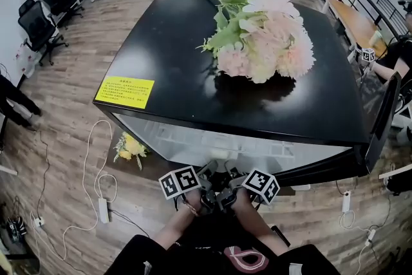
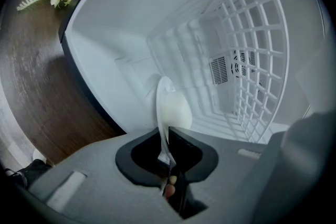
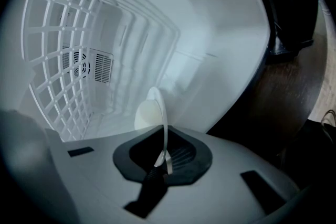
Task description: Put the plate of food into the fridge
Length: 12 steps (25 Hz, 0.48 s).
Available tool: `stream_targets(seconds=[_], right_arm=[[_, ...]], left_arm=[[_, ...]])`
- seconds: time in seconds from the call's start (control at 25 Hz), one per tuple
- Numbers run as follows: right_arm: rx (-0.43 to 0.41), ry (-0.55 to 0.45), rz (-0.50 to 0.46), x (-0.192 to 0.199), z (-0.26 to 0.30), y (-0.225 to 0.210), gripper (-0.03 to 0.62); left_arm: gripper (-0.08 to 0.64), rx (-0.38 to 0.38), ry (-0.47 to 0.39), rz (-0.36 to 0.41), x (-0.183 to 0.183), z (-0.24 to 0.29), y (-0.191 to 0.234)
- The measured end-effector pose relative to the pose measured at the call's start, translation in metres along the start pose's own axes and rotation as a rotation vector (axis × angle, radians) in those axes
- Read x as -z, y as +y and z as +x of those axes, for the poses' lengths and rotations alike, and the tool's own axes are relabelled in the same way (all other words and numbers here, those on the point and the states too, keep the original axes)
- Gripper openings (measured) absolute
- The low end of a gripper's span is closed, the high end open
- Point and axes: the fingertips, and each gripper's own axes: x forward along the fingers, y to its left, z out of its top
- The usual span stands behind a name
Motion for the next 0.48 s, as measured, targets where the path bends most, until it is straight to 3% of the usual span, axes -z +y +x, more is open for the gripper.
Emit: stream_targets(seconds=[0.48], right_arm=[[0.008,-0.012,0.018,-0.008,0.009,-0.003,0.026]], left_arm=[[0.044,-0.003,0.017,0.006,-0.006,0.012,0.003]])
